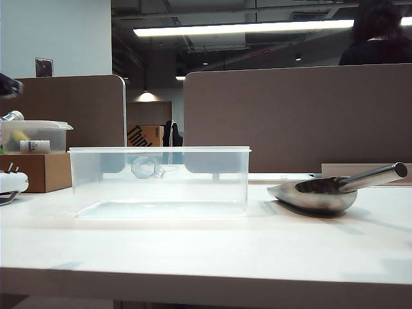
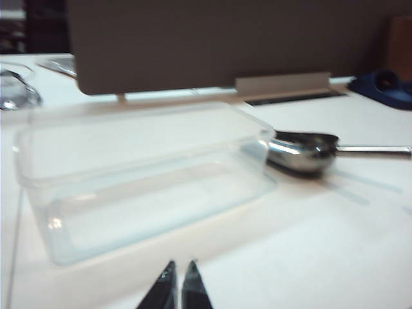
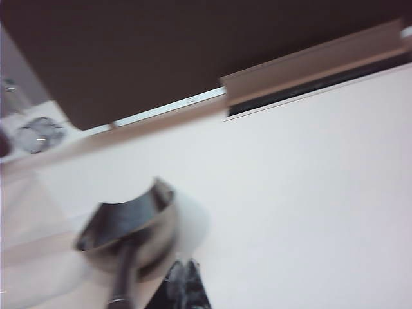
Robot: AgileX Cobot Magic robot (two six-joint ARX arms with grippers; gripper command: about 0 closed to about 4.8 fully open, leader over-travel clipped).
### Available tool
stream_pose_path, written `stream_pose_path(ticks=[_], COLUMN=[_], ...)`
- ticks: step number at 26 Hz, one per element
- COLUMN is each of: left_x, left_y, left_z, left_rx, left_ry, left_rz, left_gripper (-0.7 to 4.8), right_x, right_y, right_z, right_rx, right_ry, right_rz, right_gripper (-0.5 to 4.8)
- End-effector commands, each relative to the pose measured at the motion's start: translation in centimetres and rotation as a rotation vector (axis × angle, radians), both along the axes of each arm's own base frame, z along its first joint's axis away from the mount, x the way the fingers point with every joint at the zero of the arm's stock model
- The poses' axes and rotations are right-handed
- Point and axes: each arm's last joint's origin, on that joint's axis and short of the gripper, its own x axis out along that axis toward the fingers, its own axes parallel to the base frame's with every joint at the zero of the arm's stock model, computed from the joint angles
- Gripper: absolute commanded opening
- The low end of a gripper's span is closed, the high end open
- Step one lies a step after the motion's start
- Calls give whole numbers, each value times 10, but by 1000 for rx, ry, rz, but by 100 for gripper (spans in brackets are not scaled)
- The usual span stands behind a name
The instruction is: Pick up the metal ice scoop from the table and place it inside the transparent plastic box.
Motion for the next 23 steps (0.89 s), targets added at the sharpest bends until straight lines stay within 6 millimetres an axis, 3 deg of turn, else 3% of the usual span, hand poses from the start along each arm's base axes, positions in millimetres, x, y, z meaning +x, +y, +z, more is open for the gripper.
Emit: stream_pose_path(ticks=[1, 4, 7, 10, 13, 16, 19, 22, 23], left_x=[1, 1, 1, -1, -5, -7, -7, -7, -7], left_y=[-5, -6, -6, -7, -12, -14, -14, -14, -14], left_z=[-4, -5, -5, -4, -4, -4, -4, -4, -4], left_rx=[25, 33, 31, 23, 24, 26, 26, 26, 26], left_ry=[42, 54, 51, 37, 37, 38, 38, 39, 38], left_rz=[-66, -77, -76, -93, -153, -188, -186, -186, -186], left_gripper=[21, 21, 21, 21, 21, 21, 21, 21, 21], right_x=[0, -1, -5, -16, -15, 18, 56, 109, 122], right_y=[4, 8, 8, 7, 7, 9, 11, 12, 12], right_z=[2, 8, 20, 56, 92, 133, 159, 174, 174], right_rx=[140, 225, 342, 303, 220, 41, 1, 4, -17], right_ry=[-18, -46, -25, -42, 3, 137, 258, 516, 581], right_rz=[139, 280, 271, 229, 227, 316, 418, 442, 459], right_gripper=[-5, -6, -6, -6, -6, -6, 3, 385, 393])
